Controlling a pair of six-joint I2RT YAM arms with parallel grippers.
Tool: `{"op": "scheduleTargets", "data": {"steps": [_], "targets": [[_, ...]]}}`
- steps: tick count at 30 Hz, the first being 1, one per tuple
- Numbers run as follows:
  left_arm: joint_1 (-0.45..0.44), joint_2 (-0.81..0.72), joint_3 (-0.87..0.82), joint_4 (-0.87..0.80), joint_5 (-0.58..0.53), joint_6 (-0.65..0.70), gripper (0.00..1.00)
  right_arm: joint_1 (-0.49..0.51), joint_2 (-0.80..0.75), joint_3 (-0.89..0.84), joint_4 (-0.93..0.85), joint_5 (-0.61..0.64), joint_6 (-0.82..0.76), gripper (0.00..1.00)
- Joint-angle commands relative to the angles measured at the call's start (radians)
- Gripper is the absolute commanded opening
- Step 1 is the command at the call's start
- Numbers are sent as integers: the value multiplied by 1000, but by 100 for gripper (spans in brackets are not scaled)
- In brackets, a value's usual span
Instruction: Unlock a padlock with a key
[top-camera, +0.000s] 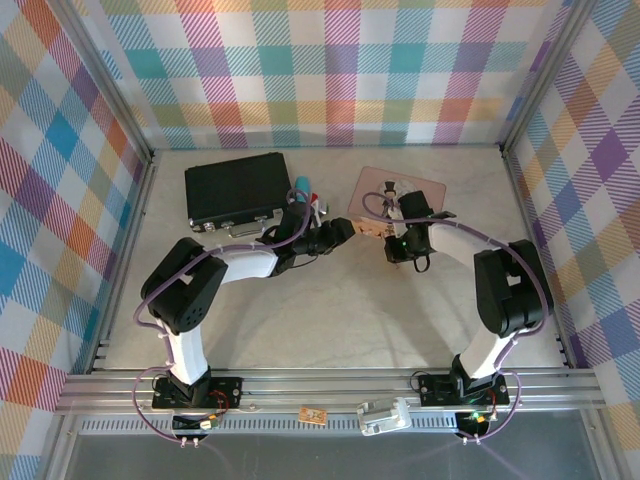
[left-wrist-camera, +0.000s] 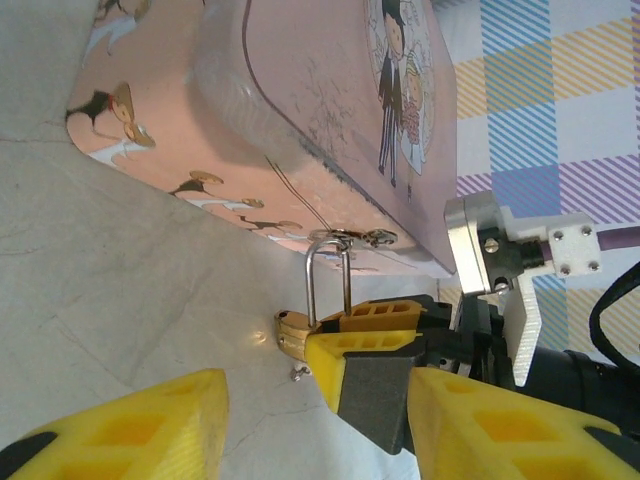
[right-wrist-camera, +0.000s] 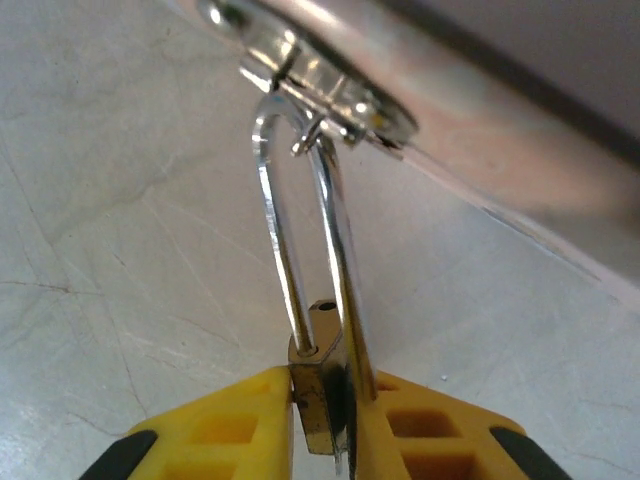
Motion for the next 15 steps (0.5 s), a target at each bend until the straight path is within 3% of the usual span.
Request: {"op": "scheduleTargets", "data": {"steps": [1, 11, 15], "targets": [[3, 45, 26, 100, 27, -40, 48, 3, 32, 29, -34, -3, -38, 19], [-33, 158, 88, 195, 16, -107, 44, 3, 28, 22, -42, -36, -30, 29], [-33, 151, 88, 181, 14, -100, 44, 4, 26, 17, -40, -38, -25, 27]]}}
